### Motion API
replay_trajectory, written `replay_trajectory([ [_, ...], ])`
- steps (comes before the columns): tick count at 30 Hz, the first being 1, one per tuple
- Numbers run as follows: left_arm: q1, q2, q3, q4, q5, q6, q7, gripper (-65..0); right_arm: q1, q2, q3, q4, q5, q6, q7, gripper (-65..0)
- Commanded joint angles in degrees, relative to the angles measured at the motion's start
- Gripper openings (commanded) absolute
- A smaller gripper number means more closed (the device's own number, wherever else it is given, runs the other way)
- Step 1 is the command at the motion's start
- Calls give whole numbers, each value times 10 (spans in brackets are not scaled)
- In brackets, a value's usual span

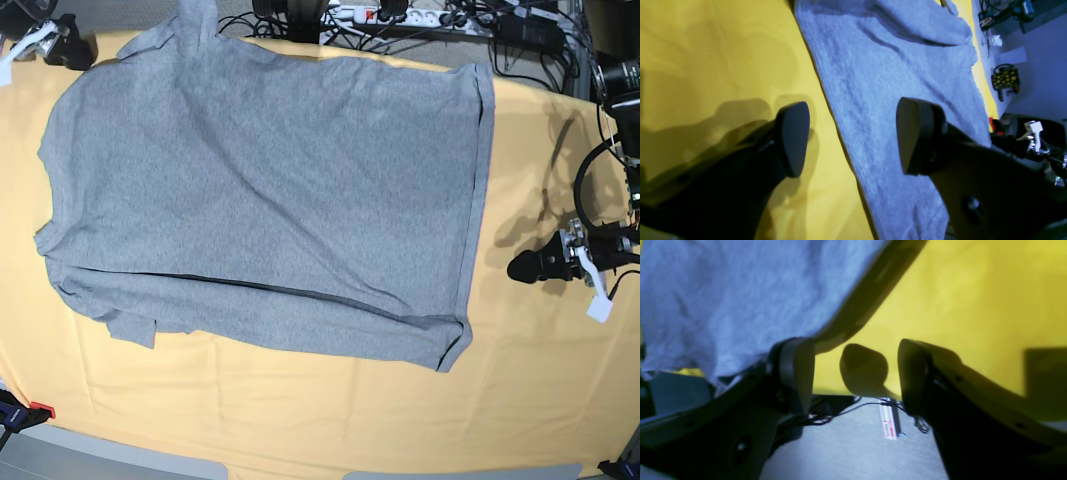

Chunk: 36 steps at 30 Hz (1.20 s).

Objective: Layout the t-shirt on the table in an organized manner, then fold the t-shirt properly
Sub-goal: 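Lift the held shirt corner with the right gripper and drag it outward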

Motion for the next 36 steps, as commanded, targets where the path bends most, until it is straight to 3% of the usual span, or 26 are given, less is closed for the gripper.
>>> replay_trajectory([
  [1, -16, -12, -5, 9, -14, -3, -7, -234, -4, 6, 6, 9, 17, 3, 3, -248],
  [5, -16, -12, -5, 9, -14, -3, -7, -234, -4, -9, 6, 9, 19, 3, -19, -248],
  [9, -16, -12, -5, 9, -14, -3, -7, -234, -4, -20, 5, 9, 65, 3, -47, -248],
  [17, -16, -12, -5, 9, -14, -3, -7, -234, -24, -28, -5, 9, 81, 3, -47, -248],
  [36, -16, -10, -5, 9, -14, -3, -7, -234, -23, -28, -107, 50, 87, 3, -47, -270],
])
